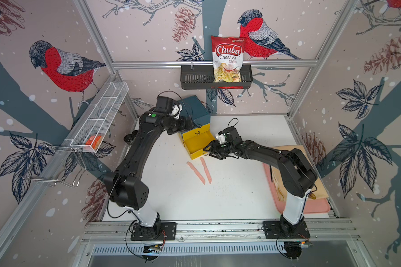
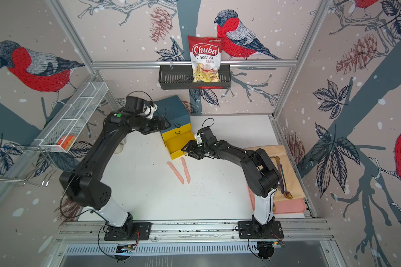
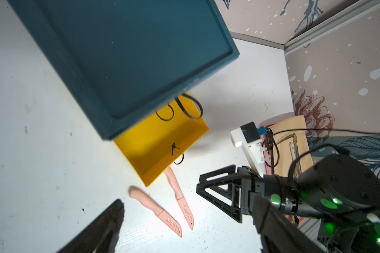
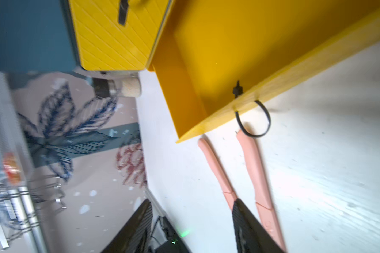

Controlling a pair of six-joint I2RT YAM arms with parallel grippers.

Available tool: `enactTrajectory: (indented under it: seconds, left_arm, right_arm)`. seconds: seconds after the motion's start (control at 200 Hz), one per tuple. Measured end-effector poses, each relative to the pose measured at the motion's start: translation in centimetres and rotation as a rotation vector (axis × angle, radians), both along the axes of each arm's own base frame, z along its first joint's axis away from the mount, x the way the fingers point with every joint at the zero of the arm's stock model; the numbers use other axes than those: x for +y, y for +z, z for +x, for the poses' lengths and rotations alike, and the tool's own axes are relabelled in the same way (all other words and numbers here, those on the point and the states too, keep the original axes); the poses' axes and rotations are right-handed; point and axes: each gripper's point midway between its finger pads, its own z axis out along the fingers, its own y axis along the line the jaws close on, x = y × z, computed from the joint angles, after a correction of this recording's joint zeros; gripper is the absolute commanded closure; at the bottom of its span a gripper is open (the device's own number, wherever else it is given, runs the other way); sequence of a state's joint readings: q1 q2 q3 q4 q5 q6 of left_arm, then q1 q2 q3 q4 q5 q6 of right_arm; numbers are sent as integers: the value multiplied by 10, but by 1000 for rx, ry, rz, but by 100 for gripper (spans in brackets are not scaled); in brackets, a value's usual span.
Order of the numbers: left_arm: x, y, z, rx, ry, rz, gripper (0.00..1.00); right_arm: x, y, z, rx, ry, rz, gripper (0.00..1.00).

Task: Place the fruit knives into the drawer by color
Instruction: Pick up the fruit knife from the center of the board.

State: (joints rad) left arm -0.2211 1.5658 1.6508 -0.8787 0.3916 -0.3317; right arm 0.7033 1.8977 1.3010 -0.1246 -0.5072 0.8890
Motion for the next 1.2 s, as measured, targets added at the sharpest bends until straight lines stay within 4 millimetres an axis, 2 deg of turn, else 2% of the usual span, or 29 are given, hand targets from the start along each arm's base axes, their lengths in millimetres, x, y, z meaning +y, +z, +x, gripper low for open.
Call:
enactTrajectory:
  seconds: [0.12,0.245,0.48,0.595,0.806,1.076,1.201]
  left_arm:
    - [7,-12,-40,5,21,-33,4]
    - [12,-24,-76,-5,40,-82,4]
    - [14,-43,-117,4,59,-161,3]
    - [15,-52,-131,10,67,-188,3]
    - [14,-66,-152,40,68,-232,4]
    - [13,-69,-152,40,67,-239,3]
    - [13,-71,-151,45,66,-235,3]
  right_arm:
    - [-4,-23,-14,-47,69,-181,41]
    - [-4,-42,-20,-101,136,-350,42]
    - [0,-65,-26,-171,236,-553,46]
    - [0,-73,-23,-211,263,-640,47]
    - [11,-82,-32,-246,319,-715,51]
    - [8,-96,-27,-260,314,-799,60]
    - [10,-98,-26,-259,314,-803,69]
